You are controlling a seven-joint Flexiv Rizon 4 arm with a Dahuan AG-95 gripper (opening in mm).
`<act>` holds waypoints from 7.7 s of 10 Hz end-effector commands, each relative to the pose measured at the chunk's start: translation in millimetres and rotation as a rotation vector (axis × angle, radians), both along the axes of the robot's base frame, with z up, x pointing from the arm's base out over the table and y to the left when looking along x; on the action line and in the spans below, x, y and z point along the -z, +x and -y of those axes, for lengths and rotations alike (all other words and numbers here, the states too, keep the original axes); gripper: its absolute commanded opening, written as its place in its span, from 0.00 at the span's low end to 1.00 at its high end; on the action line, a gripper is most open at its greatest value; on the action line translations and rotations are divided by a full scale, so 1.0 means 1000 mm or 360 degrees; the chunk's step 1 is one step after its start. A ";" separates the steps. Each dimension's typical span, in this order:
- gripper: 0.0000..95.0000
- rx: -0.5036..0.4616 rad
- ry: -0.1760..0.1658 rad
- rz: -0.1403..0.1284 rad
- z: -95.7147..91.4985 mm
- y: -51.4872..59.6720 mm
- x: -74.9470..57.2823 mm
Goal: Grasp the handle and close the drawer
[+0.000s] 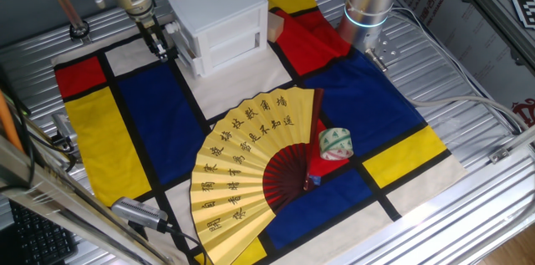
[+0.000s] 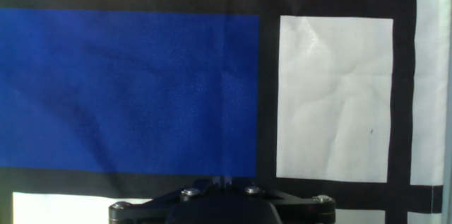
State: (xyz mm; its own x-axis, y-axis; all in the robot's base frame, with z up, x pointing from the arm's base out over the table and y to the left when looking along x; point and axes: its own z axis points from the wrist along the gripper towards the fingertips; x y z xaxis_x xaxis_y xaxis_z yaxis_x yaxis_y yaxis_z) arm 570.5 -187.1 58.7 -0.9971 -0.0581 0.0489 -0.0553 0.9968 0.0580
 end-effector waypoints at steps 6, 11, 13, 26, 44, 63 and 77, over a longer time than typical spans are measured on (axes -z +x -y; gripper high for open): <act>0.20 -0.0038 -0.0006 -0.0005 0.000 0.001 0.001; 0.40 -0.0033 -0.0002 -0.0010 0.001 -0.002 0.001; 0.20 -0.0028 -0.0004 -0.0019 0.002 -0.006 0.001; 0.00 -0.0003 0.0001 -0.0045 0.002 -0.008 0.002; 0.00 0.0003 0.0002 -0.0114 0.003 -0.016 0.003; 0.00 0.0024 0.0007 -0.0131 0.003 -0.026 0.003; 0.00 0.0025 -0.0010 -0.0122 0.003 -0.030 0.002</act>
